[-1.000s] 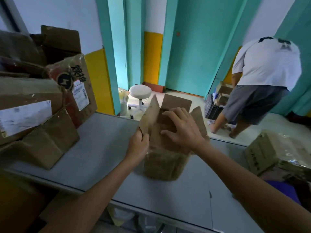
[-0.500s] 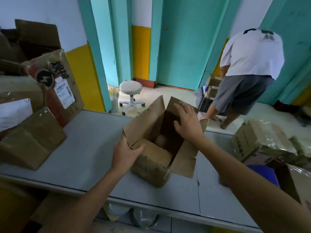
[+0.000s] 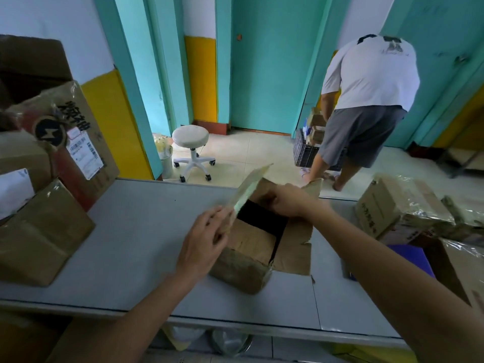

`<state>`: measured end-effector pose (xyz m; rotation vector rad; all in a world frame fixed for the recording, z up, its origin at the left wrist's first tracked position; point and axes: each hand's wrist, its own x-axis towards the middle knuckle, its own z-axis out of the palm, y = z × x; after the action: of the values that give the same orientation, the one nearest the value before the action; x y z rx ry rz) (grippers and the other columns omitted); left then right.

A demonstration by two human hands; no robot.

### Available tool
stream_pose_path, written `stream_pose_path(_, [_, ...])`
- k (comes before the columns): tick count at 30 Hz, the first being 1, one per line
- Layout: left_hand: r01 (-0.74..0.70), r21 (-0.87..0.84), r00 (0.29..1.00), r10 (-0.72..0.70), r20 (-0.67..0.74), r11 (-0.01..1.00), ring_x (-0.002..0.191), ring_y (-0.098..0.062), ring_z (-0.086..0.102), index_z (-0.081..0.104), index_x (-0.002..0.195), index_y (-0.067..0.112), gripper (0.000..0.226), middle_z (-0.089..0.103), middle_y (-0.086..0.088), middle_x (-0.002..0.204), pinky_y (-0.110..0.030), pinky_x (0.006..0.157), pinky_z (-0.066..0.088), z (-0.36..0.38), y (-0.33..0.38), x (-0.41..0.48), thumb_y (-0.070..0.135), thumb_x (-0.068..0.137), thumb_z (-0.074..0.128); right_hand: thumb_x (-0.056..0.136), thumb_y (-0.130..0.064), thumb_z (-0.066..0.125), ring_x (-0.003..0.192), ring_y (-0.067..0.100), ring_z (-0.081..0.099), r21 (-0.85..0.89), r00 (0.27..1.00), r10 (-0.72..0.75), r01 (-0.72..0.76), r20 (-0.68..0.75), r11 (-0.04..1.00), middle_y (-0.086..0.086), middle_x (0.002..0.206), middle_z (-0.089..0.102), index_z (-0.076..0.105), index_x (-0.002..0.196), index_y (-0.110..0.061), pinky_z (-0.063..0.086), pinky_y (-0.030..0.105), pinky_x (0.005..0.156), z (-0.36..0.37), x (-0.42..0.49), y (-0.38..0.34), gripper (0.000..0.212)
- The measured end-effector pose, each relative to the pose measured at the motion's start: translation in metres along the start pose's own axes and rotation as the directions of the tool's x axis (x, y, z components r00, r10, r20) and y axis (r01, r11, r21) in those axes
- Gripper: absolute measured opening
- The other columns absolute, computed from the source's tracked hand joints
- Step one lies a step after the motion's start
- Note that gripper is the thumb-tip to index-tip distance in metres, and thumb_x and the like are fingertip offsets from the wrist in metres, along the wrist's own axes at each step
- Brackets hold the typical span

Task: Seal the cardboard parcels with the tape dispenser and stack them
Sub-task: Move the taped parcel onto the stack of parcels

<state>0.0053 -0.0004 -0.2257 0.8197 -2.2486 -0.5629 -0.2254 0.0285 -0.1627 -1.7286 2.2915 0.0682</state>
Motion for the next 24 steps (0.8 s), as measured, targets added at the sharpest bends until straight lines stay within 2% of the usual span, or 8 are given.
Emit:
stream_pose_path(4, [-0.163, 0.160, 0.970, 0.128, 0.206, 0.974, 0.111, -0.017, 0.041, 0.051, 0.129, 0.028, 0.059, 0.051, -0.004, 0.128, -0.039, 0.086, 0.044, -0.010, -0.009, 0.001, 0.054, 0.075, 0.049, 0.084, -0.010, 0.049, 0.100, 0.029, 0.059, 0.151, 0.954, 0.027, 0.019, -0.299, 0.988, 0.012, 0.112, 0.066, 0.070, 0.104, -0.010, 0.049, 0.043, 0.086, -0.009, -0.015, 0.008, 0.029])
stream_pose_path(7, [-0.141, 0.237, 0.958, 0.072, 0.278, 0.961, 0.119, -0.023, 0.042, 0.047, 0.134, 0.025, 0.076, 0.042, -0.005, 0.137, -0.043, 0.095, 0.038, -0.009, -0.004, -0.002, 0.070, 0.074, 0.039, 0.088, -0.007, 0.050, 0.115, 0.030, 0.050, 0.192, 0.753, 0.225, -0.133, -0.618, 0.972, 0.013, 0.124, 0.056, 0.058, 0.119, -0.008, 0.046, 0.042, 0.091, -0.016, -0.031, 0.025, 0.032])
stream_pose_path(10, [-0.085, 0.269, 0.959, 0.006, 0.284, 0.959, 0.125, -0.027, 0.039, 0.044, 0.137, 0.022, 0.079, 0.036, -0.007, 0.144, -0.042, 0.101, 0.034, 0.000, 0.010, -0.003, 0.068, 0.075, 0.026, 0.093, -0.024, 0.051, 0.111, 0.032, 0.051, 0.606, 0.743, 0.597, -0.335, -0.301, 0.722, 0.013, 0.128, 0.046, 0.038, 0.134, -0.008, 0.050, 0.038, 0.079, -0.014, -0.035, 0.045, 0.046])
stream_pose_path(12, [-0.007, 0.223, 0.955, -0.060, 0.291, 0.975, 0.128, -0.027, 0.035, 0.044, 0.138, 0.023, 0.082, 0.033, -0.005, 0.147, -0.039, 0.104, 0.030, 0.004, 0.016, 0.005, 0.066, 0.070, 0.021, 0.091, -0.034, 0.048, 0.105, 0.030, 0.055, 0.883, 0.803, 0.595, -0.288, 0.011, 0.372, 0.012, 0.126, 0.051, 0.040, 0.135, -0.012, 0.056, 0.044, 0.075, -0.009, -0.036, 0.042, 0.050])
stream_pose_path(13, [0.031, 0.198, 0.952, -0.089, 0.292, 0.980, 0.129, -0.026, 0.034, 0.044, 0.137, 0.025, 0.084, 0.032, -0.003, 0.148, -0.038, 0.105, 0.028, 0.005, 0.018, 0.010, 0.064, 0.067, 0.020, 0.091, -0.033, 0.044, 0.099, 0.028, 0.057, 0.920, 0.834, 0.547, -0.261, 0.062, 0.292, 0.014, 0.118, 0.055, 0.048, 0.126, -0.009, 0.057, 0.048, 0.074, -0.006, -0.037, 0.037, 0.042])
stream_pose_path(16, [0.037, 0.286, 0.939, -0.131, 0.318, 0.957, 0.135, -0.023, 0.025, 0.041, 0.139, 0.033, 0.075, 0.029, 0.005, 0.151, -0.036, 0.108, 0.018, 0.000, 0.024, 0.024, 0.059, 0.072, 0.017, 0.095, -0.011, 0.040, 0.077, 0.022, 0.058, 0.836, 0.925, 0.375, -0.161, -0.057, 0.524, 0.013, 0.088, 0.058, 0.060, 0.097, 0.002, 0.056, 0.046, 0.077, 0.008, -0.045, 0.013, 0.024])
stream_pose_path(19, [0.135, 0.263, 0.904, -0.227, 0.362, 0.955, 0.137, -0.023, 0.023, 0.044, 0.136, 0.030, 0.083, 0.029, 0.004, 0.151, -0.048, 0.111, 0.016, -0.001, 0.041, 0.031, 0.073, 0.075, 0.008, 0.089, -0.018, 0.059, 0.097, 0.024, 0.055, 0.507, 0.944, 0.235, -0.089, -0.232, 0.857, 0.009, 0.113, 0.053, 0.061, 0.115, -0.004, 0.045, 0.034, 0.094, 0.027, -0.043, 0.008, 0.030])
stream_pose_path(24, [0.136, 0.426, 0.919, -0.274, 0.282, 0.894, 0.139, -0.034, 0.013, 0.013, 0.147, 0.023, 0.080, 0.019, -0.005, 0.153, -0.060, 0.106, 0.020, 0.028, 0.067, 0.020, 0.059, 0.084, 0.046, 0.081, -0.026, 0.072, 0.104, 0.020, 0.053, 0.469, 0.925, 0.165, 0.016, -0.342, 0.883, 0.008, 0.118, 0.050, 0.060, 0.120, -0.008, 0.038, 0.021, 0.087, 0.037, -0.047, 0.019, 0.044])
